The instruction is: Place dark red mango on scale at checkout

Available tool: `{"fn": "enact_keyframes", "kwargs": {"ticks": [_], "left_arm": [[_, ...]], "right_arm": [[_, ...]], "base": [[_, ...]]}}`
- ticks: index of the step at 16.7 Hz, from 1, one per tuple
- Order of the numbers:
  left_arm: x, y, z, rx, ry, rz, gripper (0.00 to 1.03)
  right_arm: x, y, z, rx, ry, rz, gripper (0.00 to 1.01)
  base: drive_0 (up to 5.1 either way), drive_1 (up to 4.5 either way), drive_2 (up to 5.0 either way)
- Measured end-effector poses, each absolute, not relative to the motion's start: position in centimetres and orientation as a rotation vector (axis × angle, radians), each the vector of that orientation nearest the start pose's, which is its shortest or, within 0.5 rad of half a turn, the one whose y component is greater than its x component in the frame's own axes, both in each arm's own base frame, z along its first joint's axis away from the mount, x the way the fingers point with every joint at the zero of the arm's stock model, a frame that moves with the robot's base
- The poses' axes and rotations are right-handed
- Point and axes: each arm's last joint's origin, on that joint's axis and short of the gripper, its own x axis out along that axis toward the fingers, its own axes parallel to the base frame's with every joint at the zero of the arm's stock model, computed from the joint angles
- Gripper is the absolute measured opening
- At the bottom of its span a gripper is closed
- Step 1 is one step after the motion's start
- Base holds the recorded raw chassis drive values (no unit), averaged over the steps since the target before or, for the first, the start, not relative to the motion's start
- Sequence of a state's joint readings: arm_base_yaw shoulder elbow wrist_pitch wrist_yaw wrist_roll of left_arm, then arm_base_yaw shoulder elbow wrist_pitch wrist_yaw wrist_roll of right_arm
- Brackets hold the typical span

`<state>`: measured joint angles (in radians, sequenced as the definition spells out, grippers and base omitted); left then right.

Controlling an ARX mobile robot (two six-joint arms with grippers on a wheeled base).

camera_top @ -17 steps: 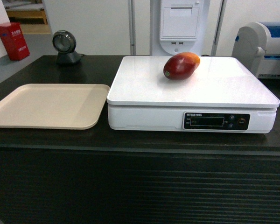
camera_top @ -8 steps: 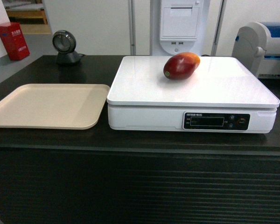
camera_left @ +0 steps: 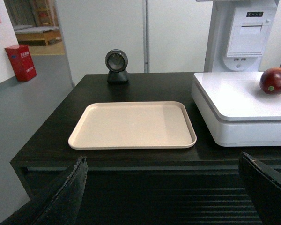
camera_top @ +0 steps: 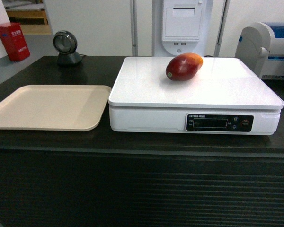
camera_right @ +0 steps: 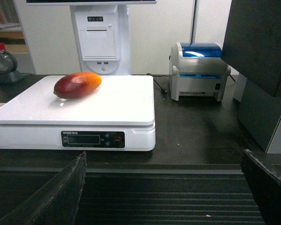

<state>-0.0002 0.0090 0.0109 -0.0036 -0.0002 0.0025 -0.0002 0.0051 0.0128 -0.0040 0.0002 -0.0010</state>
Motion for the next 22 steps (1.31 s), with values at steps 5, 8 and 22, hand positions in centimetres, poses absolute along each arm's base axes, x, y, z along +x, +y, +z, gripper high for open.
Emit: {"fn": "enact_keyframes", "kwargs": {"ticks": [5, 8, 22], "left_arm": [[9.76, 0.00, 16.63, 0.002, -0.001, 0.000, 0.98], [9.76, 0.00, 16.64, 0.002, 0.000, 0.000, 0.98], [9.76, 0.00, 16.62, 0.002, 0.001, 0.000, 0.98]], "right_arm": [[9.72, 0.00, 16.74, -0.001, -0.007, 0.000, 0.98], [9.72, 0.00, 16.72, -0.001, -0.005, 0.000, 0.98], [9.72, 0.00, 16.71, -0.002, -0.004, 0.000, 0.98]], "base": [[0.0, 0.00, 0.0], [0.0, 0.00, 0.0], [0.0, 0.00, 0.0]]}}
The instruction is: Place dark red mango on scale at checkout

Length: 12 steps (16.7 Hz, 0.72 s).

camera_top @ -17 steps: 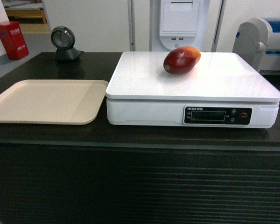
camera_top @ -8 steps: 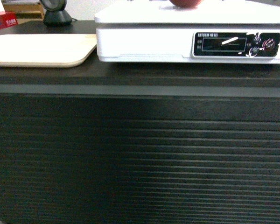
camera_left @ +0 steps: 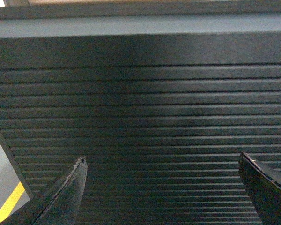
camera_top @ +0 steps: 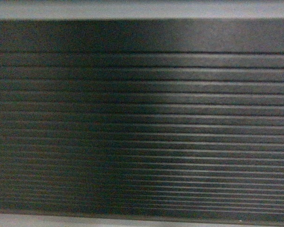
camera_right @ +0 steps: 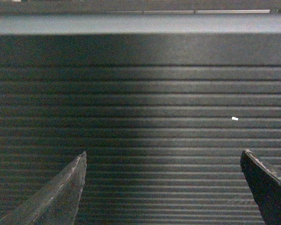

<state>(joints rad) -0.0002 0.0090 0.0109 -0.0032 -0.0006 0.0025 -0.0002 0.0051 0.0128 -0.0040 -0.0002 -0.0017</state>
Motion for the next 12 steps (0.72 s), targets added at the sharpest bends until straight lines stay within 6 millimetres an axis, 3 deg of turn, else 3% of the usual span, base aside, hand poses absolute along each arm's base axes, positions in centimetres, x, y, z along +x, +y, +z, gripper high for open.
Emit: {"fn": "enact_keyframes", "kwargs": {"ticks": [12], "left_arm": [[9.76, 0.00, 16.59, 0.002, 0.004, 0.000, 0.98]], "right_arm": [[9.72, 0.00, 16.69, -0.001, -0.002, 0.000, 0.98]], "base": [[0.0, 0.00, 0.0]]}}
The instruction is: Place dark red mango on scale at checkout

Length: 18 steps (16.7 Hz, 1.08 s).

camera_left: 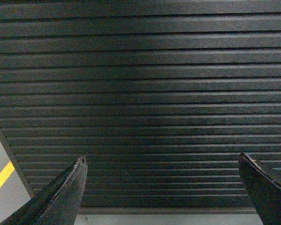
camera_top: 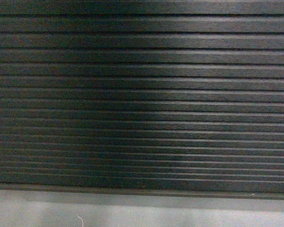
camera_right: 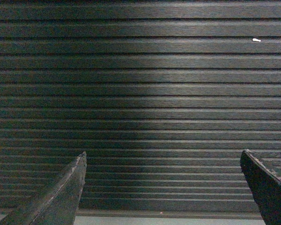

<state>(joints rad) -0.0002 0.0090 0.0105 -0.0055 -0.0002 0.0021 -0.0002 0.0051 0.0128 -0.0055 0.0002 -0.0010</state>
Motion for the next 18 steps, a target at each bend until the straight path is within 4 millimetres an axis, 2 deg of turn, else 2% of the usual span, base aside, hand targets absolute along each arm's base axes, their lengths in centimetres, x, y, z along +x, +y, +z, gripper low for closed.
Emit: {"fn": "enact_keyframes", "kwargs": {"ticks": [18], "left_arm": [[9.76, 0.00, 16.60, 0.002, 0.002, 0.000, 0.98]], "right_arm": [[9.72, 0.00, 16.70, -0.001, -0.003, 0.000, 0.98]], "base": [[0.0, 0.00, 0.0]]}}
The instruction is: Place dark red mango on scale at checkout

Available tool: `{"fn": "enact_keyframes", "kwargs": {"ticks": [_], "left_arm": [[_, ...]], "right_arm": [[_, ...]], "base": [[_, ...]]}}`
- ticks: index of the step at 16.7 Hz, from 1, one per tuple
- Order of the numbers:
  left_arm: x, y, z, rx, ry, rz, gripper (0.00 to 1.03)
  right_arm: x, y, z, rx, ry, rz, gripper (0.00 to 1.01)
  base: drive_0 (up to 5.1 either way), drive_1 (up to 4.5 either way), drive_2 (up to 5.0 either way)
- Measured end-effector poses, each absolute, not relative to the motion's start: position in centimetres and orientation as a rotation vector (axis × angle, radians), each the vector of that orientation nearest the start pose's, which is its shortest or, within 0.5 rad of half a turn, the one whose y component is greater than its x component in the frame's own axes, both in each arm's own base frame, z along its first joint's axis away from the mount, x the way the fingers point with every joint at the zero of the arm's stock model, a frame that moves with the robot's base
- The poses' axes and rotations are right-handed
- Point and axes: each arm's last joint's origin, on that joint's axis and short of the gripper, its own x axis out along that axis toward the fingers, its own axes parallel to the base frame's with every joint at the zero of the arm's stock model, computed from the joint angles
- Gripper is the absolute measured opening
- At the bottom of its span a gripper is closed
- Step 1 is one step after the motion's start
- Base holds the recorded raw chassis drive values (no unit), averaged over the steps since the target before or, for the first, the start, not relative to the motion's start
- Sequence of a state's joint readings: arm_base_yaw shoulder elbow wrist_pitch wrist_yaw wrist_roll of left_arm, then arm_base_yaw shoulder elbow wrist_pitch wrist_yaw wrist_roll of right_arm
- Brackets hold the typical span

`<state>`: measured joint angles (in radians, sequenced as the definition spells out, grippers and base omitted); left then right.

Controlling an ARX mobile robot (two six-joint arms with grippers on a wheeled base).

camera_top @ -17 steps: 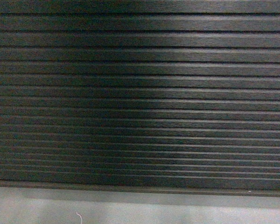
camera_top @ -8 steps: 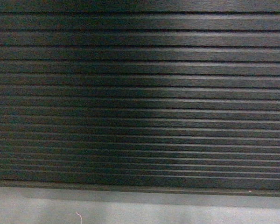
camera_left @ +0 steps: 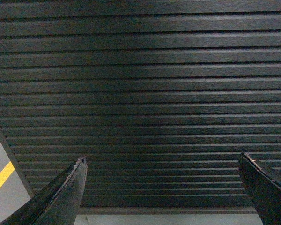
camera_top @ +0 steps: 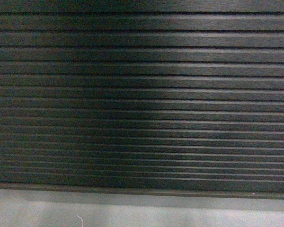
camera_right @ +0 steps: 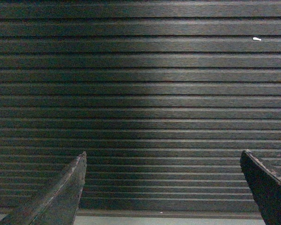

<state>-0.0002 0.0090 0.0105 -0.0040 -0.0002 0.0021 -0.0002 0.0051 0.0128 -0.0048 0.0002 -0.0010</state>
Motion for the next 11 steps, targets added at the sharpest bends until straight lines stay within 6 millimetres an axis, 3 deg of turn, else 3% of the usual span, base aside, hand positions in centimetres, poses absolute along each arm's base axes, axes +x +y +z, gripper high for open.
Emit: {"fn": "enact_keyframes", "kwargs": {"ticks": [11], "left_arm": [[9.76, 0.00, 16.60, 0.002, 0.002, 0.000, 0.98]], "right_arm": [[9.72, 0.00, 16.70, -0.001, -0.002, 0.000, 0.98]], "base": [[0.0, 0.00, 0.0]]}}
